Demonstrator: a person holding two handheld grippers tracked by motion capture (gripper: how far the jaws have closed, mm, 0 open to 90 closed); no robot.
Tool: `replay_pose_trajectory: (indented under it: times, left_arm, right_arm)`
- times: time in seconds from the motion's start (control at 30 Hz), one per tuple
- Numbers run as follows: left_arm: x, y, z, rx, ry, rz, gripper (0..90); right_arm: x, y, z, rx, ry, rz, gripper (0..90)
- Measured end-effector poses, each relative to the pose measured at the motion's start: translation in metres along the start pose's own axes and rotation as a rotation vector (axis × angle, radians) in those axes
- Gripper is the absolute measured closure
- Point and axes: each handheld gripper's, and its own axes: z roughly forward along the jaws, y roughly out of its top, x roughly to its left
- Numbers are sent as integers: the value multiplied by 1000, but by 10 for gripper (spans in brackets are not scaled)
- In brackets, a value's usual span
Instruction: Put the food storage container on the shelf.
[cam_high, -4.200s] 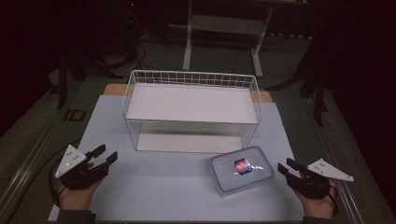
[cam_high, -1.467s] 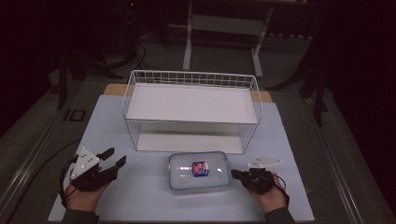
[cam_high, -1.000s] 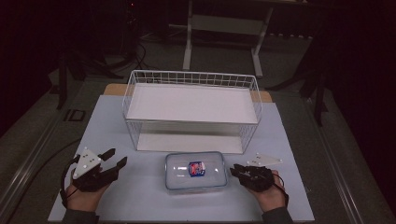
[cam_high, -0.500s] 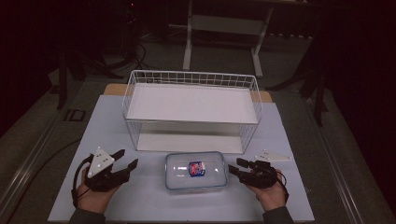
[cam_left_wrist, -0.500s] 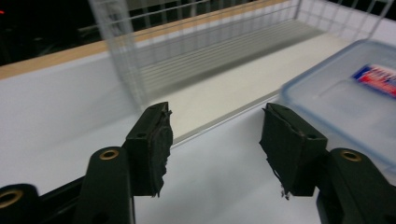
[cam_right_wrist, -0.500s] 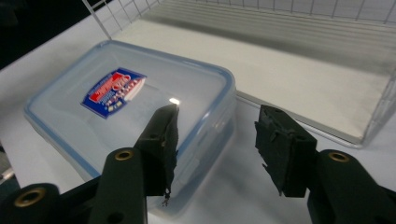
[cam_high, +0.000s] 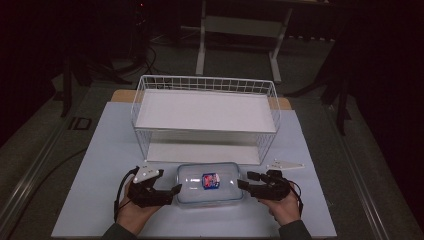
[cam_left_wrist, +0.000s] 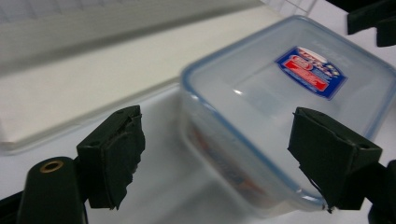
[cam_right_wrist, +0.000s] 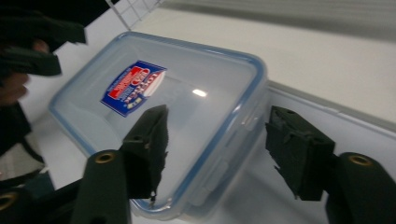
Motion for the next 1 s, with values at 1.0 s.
replay_pose_trajectory:
  times: [1.0]
  left_arm:
    - [15,-10,34,164,-326,-307,174]
  right_arm:
    - [-19,-11,28,154,227,285,258]
